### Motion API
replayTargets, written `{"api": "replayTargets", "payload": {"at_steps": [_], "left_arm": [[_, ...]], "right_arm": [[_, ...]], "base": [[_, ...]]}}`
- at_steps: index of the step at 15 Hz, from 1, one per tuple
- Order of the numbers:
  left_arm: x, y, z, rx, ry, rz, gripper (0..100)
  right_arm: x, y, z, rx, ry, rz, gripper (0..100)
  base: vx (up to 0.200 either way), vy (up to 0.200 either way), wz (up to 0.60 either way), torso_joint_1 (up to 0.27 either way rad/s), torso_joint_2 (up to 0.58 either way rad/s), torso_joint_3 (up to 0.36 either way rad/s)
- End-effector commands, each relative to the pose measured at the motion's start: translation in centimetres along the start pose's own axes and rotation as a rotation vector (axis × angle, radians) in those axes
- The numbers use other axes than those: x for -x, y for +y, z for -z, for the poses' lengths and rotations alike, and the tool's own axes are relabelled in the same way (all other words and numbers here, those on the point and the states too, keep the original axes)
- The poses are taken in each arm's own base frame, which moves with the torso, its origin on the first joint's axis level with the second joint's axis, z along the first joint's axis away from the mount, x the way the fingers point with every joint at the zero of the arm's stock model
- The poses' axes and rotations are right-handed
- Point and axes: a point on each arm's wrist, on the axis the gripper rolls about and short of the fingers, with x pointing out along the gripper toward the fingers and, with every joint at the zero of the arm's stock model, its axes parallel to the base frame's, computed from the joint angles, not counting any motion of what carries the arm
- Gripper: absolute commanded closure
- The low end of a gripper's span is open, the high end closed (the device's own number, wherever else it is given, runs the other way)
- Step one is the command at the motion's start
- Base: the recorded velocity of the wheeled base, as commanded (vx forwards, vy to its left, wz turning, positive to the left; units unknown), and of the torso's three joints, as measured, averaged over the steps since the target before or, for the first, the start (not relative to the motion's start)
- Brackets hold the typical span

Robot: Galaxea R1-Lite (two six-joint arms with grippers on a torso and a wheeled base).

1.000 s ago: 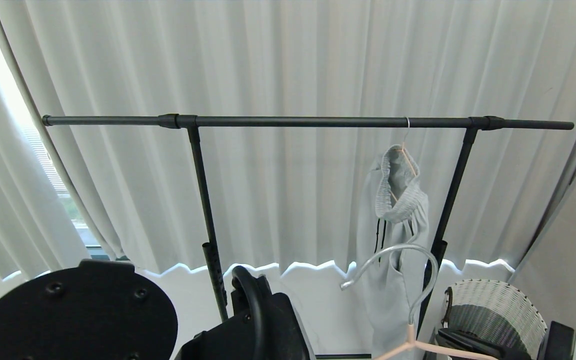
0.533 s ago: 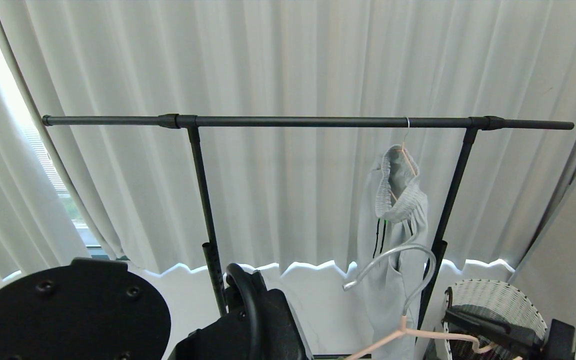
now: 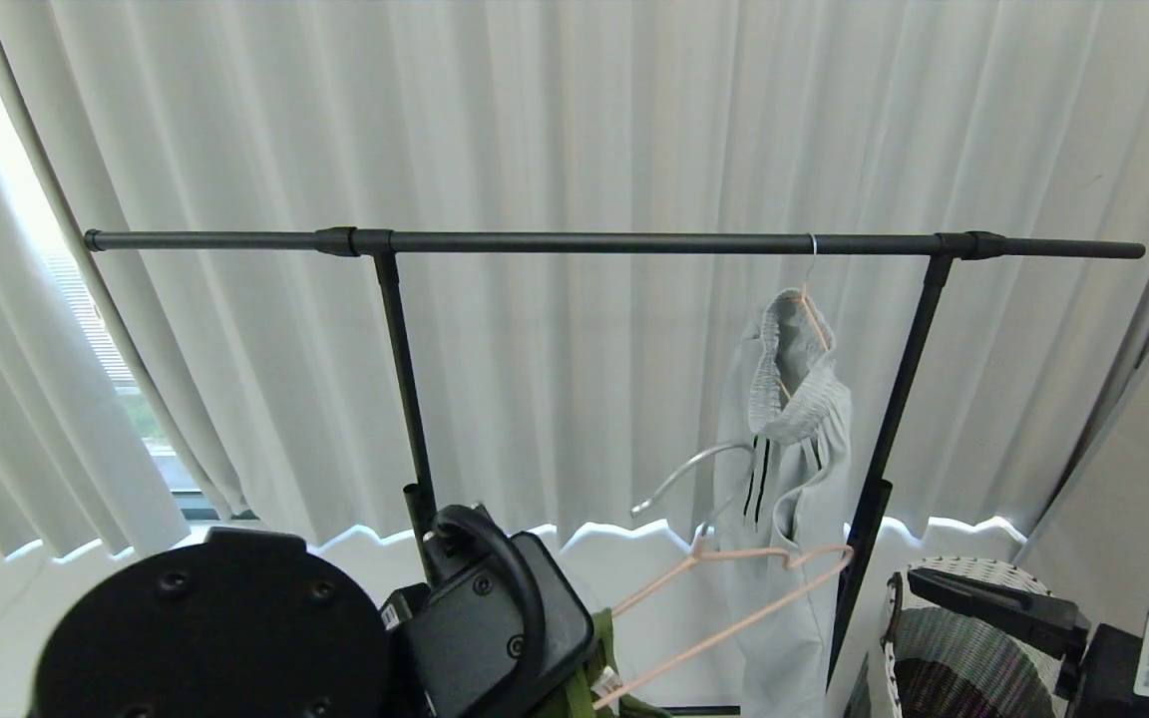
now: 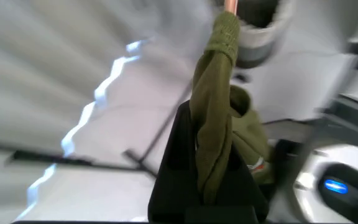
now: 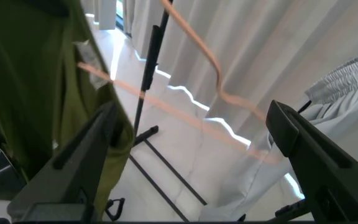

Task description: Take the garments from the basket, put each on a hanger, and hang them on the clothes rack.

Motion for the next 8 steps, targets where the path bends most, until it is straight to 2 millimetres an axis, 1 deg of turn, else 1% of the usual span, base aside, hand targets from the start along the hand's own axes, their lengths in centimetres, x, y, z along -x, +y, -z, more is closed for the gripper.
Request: {"api": "replayTargets", "payload": {"at_steps": [1,2,4,6,7,8], "left_arm": [[-1.4,0.5,0.2,0.013,0.055,-0.068,100],[-1.5,0.8,0.1,0.022,0.057,-0.086,100],[-1.2,1.7,-0.9,0.055,0.02,-0.117,100],[-0.3,2.2,-1.8,0.067,-0.025,-0.139,100],[-0.1,2.3,-2.1,0.069,-0.036,-0.156,100],[0.0,2.4,-2.2,0.072,-0.04,-0.171,100]], "right_arm": [[-0.5,0.2,-0.1,0.001,0.008,-0.004,0],[-0.7,0.2,-0.1,-0.001,0.015,-0.006,0],[-2.3,0.9,0.1,-0.075,0.061,-0.014,0],[-4.6,1.7,-0.3,-0.261,0.092,-0.006,0],[-5.9,2.1,-0.2,-0.35,0.117,0.001,0],[-7.1,2.6,0.3,-0.416,0.161,0.007,0]], "base": [[0.0,0.0,0.0,0.0,0.0,0.0],[0.0,0.0,0.0,0.0,0.0,0.0],[0.0,0.0,0.0,0.0,0.0,0.0],[0.0,0.0,0.0,0.0,0.0,0.0],[0.0,0.0,0.0,0.0,0.0,0.0],[0.0,0.0,0.0,0.0,0.0,0.0]]}}
